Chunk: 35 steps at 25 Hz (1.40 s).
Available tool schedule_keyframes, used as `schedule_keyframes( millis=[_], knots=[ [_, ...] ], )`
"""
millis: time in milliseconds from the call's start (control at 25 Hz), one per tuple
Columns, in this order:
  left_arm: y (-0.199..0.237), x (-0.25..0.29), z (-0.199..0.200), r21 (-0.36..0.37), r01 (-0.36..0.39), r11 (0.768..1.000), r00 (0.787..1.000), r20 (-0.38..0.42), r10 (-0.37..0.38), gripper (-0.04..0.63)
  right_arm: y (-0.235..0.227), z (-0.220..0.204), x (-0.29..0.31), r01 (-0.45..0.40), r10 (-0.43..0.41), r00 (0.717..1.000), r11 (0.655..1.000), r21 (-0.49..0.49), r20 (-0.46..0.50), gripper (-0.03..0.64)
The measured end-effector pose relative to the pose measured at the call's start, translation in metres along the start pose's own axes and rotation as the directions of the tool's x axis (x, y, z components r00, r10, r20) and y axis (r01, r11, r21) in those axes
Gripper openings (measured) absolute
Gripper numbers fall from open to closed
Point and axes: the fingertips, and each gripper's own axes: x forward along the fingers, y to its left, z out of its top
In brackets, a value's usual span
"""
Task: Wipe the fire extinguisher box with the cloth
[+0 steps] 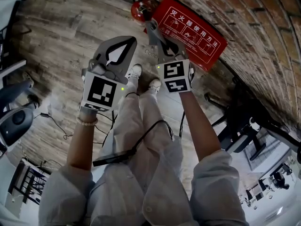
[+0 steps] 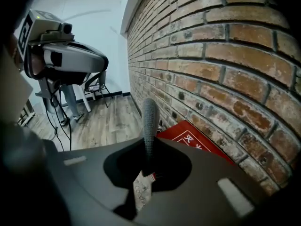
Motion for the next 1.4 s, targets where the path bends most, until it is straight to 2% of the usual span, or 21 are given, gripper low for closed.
schedule_keyframes(
  millis=[240, 520, 720, 1000, 1400],
  knots=[
    [0.015, -0.009, -0.011, -0.024, -0.024, 0.999, 1.000, -0.005, 0.024, -0.002, 0.016, -0.002, 0.028, -0.037, 0.035, 0.998, 0.998, -0.046, -0.046, 0.020],
    [0.026, -0.013, -0.027, -0.046, -0.037, 0.998, 0.999, -0.013, 0.036, -0.002, 0.022, -0.015, 0.061, -0.048, 0.038, 0.993, 0.995, -0.092, -0.113, 0.020],
    [0.036, -0.014, -0.035, -0.070, -0.051, 0.996, 0.999, -0.018, 0.049, -0.002, 0.018, -0.025, 0.076, -0.033, 0.015, 0.986, 0.994, -0.105, -0.164, 0.020],
    [0.044, -0.014, -0.040, -0.068, -0.055, 0.996, 0.998, -0.018, 0.054, -0.002, 0.008, -0.038, 0.087, 0.012, -0.034, 0.976, 0.995, -0.101, -0.214, 0.020],
    [0.044, -0.012, -0.041, -0.066, -0.046, 0.997, 0.999, -0.020, 0.045, -0.002, 0.006, -0.039, 0.089, 0.032, -0.056, 0.974, 0.994, -0.109, -0.218, 0.020]
  ],
)
